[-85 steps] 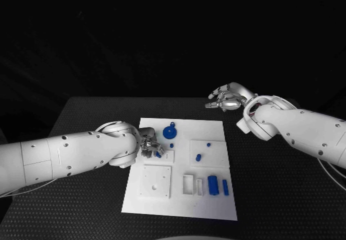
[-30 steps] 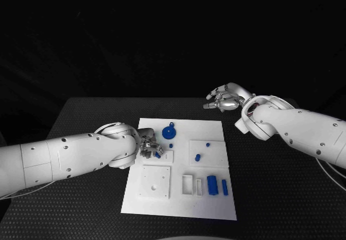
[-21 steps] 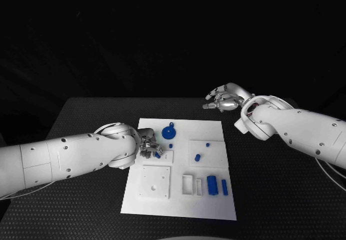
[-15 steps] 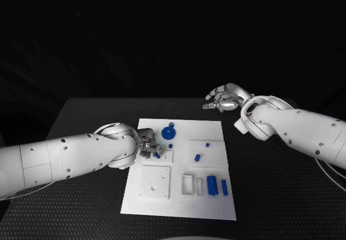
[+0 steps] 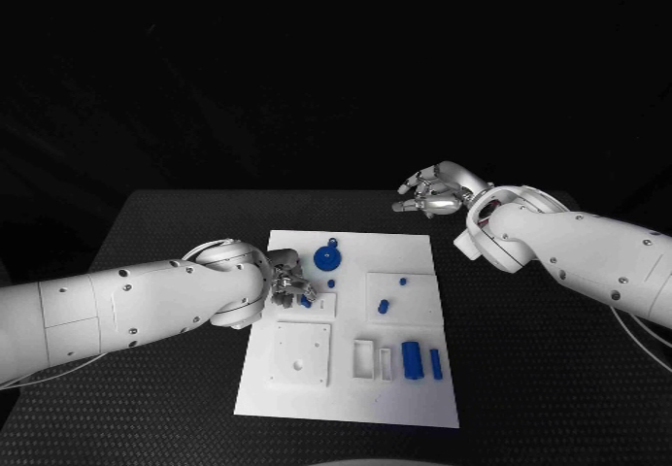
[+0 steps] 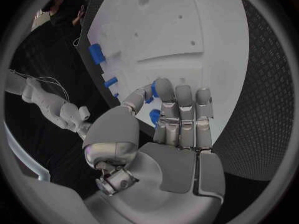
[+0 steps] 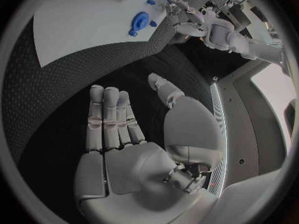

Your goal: Assemble the parts on the task board

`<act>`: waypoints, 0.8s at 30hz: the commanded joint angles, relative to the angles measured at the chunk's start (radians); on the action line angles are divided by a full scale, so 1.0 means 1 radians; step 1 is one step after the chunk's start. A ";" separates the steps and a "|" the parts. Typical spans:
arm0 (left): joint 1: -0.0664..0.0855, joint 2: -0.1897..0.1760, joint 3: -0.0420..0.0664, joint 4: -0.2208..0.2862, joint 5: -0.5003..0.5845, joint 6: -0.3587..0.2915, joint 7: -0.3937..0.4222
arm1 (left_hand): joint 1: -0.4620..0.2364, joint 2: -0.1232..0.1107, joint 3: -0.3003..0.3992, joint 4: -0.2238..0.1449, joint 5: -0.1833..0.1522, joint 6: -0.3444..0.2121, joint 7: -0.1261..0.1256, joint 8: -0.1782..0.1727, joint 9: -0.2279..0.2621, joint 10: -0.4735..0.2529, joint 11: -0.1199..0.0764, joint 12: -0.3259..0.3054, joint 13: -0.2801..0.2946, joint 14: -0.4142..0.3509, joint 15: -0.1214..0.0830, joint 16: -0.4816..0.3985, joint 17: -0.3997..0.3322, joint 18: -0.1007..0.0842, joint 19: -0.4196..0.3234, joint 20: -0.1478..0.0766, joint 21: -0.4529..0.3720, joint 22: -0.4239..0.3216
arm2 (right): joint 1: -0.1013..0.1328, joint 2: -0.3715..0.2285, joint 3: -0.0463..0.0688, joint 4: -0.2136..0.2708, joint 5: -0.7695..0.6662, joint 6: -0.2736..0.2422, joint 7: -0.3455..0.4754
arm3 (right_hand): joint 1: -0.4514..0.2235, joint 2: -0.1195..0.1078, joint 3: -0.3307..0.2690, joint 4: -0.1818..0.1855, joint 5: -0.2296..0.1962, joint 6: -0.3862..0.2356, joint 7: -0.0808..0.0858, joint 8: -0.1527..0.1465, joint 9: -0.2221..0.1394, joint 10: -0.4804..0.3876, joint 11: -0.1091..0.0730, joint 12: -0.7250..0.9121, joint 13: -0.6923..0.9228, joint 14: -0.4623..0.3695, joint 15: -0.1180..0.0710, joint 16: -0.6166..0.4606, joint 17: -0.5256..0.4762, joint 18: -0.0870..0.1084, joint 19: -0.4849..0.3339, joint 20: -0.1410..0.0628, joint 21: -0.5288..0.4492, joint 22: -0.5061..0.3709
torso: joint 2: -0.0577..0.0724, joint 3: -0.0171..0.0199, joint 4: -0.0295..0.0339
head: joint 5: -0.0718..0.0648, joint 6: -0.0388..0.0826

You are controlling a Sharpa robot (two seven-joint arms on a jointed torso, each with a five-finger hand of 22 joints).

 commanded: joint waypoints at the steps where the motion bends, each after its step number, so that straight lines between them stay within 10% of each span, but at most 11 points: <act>1: -0.005 0.005 -0.003 0.001 0.016 -0.016 0.008 | -0.001 0.012 0.007 -0.002 0.003 0.090 -0.085 0.004 0.001 -0.024 -0.031 0.006 -0.002 0.002 -0.005 0.005 -0.001 -0.015 -0.003 -0.099 0.000 0.021 | 0.000 0.002 0.000 0.000 0.000 0.011 0.008 | -0.001 0.006 -0.005 -0.002 0.004 -0.001 0.007 0.007 0.000 -0.003 0.004 -0.003 -0.002 -0.007 -0.002 -0.005 -0.001 0.013 -0.003 0.001 -0.006 0.001 | 0.000 -0.0002 -0.0002 | -0.002 0.000; 24: -0.005 0.009 -0.003 0.004 0.008 -0.005 0.007 | -0.001 0.013 0.008 -0.003 0.002 0.091 -0.085 0.005 0.002 -0.024 -0.032 0.008 -0.002 0.002 -0.006 0.007 -0.003 -0.015 -0.004 -0.100 0.003 0.020 | 0.000 0.000 0.000 0.002 0.000 0.012 0.009 | -0.001 0.007 -0.007 -0.002 0.012 -0.002 0.008 0.007 0.000 -0.006 0.004 -0.001 -0.008 -0.009 -0.002 -0.005 -0.004 0.013 -0.004 0.001 -0.010 0.003 | -0.001 -0.0002 0.0005 | 0.000 -0.002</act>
